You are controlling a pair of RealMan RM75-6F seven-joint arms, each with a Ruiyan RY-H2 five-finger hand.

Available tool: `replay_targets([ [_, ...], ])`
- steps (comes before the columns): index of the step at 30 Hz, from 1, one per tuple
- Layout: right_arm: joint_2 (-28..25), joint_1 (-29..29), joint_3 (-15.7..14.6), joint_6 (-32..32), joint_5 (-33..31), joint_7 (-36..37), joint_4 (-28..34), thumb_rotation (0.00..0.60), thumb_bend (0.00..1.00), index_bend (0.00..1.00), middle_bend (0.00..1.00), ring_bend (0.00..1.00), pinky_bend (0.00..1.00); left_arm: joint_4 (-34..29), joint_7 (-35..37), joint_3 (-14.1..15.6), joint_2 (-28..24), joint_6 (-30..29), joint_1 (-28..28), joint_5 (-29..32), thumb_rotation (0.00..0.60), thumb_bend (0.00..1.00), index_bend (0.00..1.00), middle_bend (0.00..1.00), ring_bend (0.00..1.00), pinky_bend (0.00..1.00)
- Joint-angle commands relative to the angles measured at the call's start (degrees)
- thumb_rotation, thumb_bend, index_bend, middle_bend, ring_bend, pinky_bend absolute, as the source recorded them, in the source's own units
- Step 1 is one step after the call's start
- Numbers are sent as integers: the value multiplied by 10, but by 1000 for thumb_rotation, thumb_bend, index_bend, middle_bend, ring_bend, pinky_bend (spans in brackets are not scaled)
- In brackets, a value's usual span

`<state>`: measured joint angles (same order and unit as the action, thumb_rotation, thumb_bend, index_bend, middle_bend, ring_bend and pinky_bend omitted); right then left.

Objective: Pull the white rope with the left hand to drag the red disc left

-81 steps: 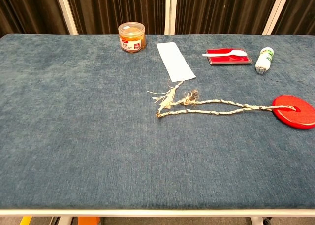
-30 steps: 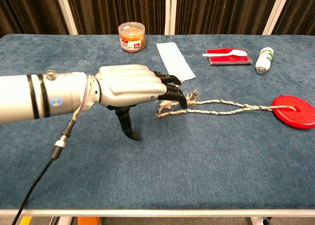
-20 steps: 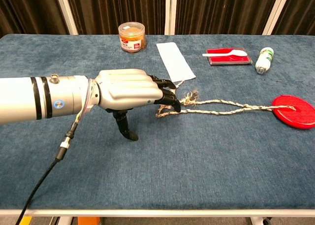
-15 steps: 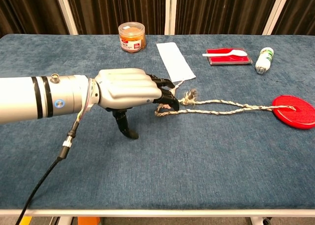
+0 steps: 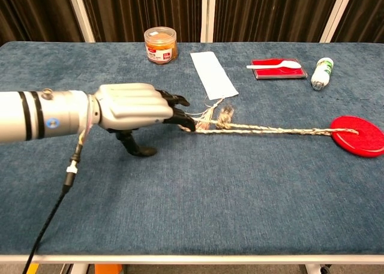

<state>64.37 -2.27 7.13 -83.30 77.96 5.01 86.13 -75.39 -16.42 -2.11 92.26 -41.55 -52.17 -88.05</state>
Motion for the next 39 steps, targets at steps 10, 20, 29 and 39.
replay_targets([
  [10,5,-5,-1,7,1,-16,8,600,204,0,0,0,0,-31,-44,24,-63,-45,35,11,600,130,252,859,530,443],
  [20,6,-9,-2,12,0,-29,16,600,209,0,0,0,0,-51,-58,36,-95,-108,66,-9,600,331,623,967,739,718],
  [29,3,-12,-2,12,2,-41,27,600,210,0,2,0,0,-66,-63,32,-179,-152,110,27,600,348,754,979,770,750],
  [39,5,-15,-3,16,1,-52,32,600,210,0,4,0,0,-34,-73,28,-287,-156,173,138,600,348,764,984,783,762],
])
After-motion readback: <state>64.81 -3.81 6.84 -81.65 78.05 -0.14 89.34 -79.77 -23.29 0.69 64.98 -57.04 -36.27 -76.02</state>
